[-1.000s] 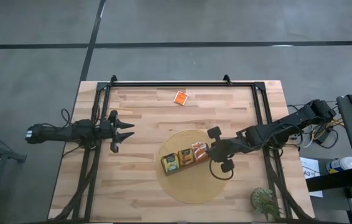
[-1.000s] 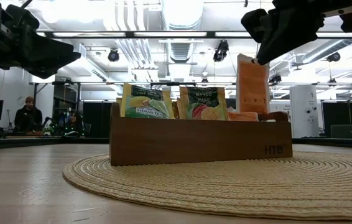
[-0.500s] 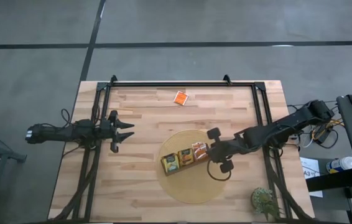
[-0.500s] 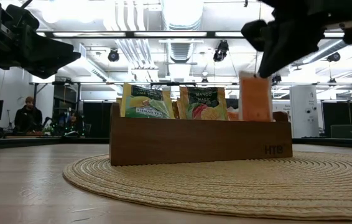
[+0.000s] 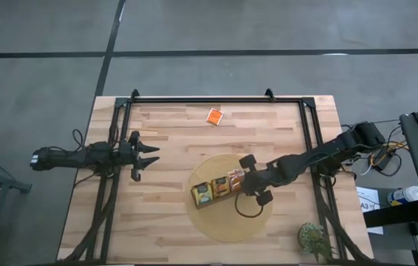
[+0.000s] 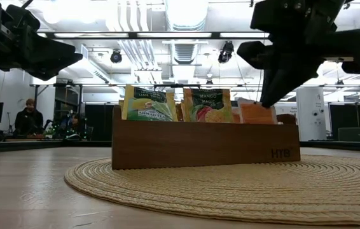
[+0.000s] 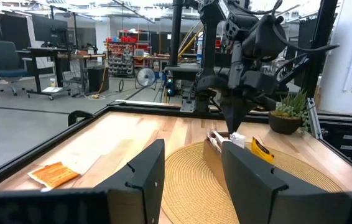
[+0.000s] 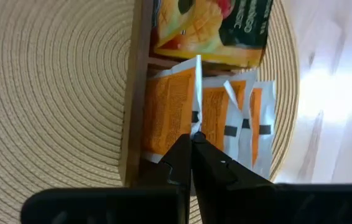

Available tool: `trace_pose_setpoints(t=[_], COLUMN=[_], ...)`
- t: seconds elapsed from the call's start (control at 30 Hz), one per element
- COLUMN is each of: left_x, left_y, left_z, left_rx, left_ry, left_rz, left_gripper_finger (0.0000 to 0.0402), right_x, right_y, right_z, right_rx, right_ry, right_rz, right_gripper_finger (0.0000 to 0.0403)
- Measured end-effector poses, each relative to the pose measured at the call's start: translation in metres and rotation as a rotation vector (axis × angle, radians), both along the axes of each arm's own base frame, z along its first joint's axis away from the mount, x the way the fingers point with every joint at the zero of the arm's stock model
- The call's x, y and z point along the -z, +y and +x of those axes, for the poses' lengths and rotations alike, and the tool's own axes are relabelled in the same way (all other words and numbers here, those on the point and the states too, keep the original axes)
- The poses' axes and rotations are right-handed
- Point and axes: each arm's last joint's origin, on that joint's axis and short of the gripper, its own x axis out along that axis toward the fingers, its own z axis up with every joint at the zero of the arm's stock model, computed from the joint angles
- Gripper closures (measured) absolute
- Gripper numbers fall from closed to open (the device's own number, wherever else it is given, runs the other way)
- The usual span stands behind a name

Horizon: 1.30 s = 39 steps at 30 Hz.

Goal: Pick & Place Tea
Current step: Put the orange tea bag into the right section of the wooden organizer

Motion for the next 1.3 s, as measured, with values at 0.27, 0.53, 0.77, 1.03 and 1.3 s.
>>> trace_pose_setpoints(t=[0.27,0.53,0.77,1.03,1.3], left_x=[0.000,0.000,0.000,0.000,0.000], left_y=[0.000,0.000,0.000,0.000,0.000], left_z=[0.000,0.000,0.000,0.000,0.000], left_rx=[0.000,0.000,0.000,0.000,0.000], left_ry=[0.000,0.002,0.002,0.002,0.003], left_rz=[0.000,0.000,0.000,0.000,0.000], left_gripper_finger=[0.0248,0.0248,0.0248,0.0248,0.0248], right_x=[-0.014,-0.026,-0.023,-0.026,-0.033], right_y=[0.002,0.002,-0.003,-0.010,-0.015], right_z=[0.005,0.009,0.003,0.007,0.011], right_rx=[0.007,0.080,0.182,0.297,0.377], right_ry=[-0.047,-0.070,-0.028,-0.067,-0.119], right_rz=[0.014,0.056,0.005,0.014,-0.008], right_gripper_finger=[0.0394,0.0394,0.0378,0.0316,0.0230])
